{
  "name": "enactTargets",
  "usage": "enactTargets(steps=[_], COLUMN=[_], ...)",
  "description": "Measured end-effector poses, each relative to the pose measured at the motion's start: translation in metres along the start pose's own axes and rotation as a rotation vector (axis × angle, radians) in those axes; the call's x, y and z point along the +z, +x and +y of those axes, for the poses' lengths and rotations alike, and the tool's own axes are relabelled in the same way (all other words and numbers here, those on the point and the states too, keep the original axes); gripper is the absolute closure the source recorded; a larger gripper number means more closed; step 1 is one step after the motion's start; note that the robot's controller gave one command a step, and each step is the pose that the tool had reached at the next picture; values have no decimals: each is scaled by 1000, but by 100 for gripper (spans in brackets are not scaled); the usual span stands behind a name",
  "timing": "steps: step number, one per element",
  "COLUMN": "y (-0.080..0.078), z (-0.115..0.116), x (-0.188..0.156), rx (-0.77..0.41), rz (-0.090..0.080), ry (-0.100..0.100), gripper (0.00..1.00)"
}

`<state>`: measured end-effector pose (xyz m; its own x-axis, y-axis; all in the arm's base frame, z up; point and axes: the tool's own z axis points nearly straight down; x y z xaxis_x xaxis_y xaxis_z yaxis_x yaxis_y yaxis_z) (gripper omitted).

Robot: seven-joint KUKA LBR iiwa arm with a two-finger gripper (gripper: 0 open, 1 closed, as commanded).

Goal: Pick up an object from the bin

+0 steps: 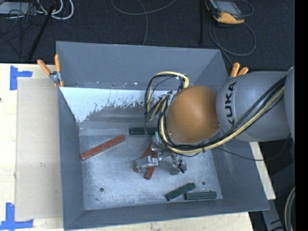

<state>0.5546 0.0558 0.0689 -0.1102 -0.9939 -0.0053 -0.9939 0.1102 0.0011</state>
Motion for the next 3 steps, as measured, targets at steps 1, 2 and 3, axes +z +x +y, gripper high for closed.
enactTargets(steps=[1,2,3], y=[-2,-1,23], z=[-2,0,-57], x=[-3,-1,-8], rx=[-7,-7,-69], rz=[1,3,4], ry=[4,1,5], gripper=[100,0,0])
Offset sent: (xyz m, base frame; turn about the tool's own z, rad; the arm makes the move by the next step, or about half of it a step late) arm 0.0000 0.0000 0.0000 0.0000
